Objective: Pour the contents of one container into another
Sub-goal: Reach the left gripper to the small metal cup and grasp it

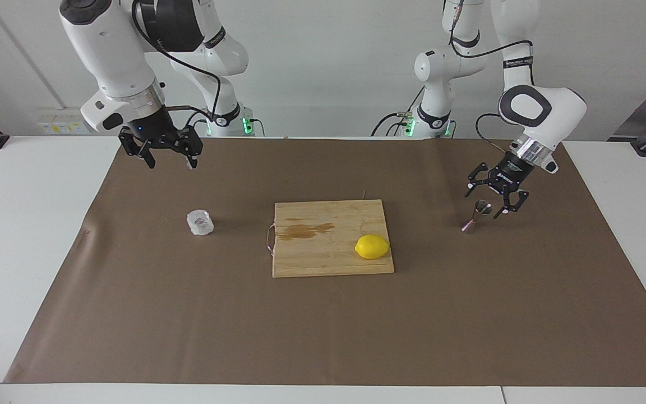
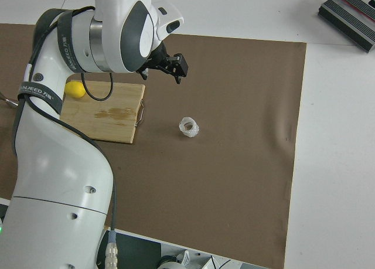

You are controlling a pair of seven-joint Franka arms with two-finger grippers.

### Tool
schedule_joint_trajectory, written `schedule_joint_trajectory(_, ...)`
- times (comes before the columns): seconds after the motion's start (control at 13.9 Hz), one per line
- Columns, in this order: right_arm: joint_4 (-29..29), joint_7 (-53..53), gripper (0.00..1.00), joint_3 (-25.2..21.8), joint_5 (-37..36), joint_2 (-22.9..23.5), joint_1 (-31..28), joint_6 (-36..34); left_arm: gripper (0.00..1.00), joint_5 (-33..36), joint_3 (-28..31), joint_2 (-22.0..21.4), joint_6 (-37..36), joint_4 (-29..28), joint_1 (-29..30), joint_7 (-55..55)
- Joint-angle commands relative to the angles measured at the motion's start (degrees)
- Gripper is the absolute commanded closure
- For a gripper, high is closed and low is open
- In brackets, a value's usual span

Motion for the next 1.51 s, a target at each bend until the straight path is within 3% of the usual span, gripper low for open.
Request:
schedule_joint_trajectory(0.0, -1.31, -1.86, 0.00, 0.10, 1.56, -1.18, -0.71, 0.36, 0.03, -1.10, 0.47, -0.86, 1.55, -1.23, -1.16, -0.55)
schedule_joint_trajectory(0.86, -1.31, -1.86, 0.00, 0.10, 1.56, -1.18, -0.71, 0.36, 0.21, -1.10, 0.47, -0.42, 3.05, -1.58, -1.34, -0.64)
schedule_joint_trajectory(1.22, -1.31, -1.86, 0.00, 0.10, 1.56, -1.18, -0.71, 0.36, 0.35, -1.10, 0.47, -0.42, 3.14, -1.58, -1.43, -0.64)
schedule_joint_trajectory(1.44, -1.31, -1.86, 0.00, 0.10, 1.56, -1.18, -0.71, 0.36, 0.35, -1.02, 0.56, -0.42, 2.96, -1.58, -1.16, -0.73)
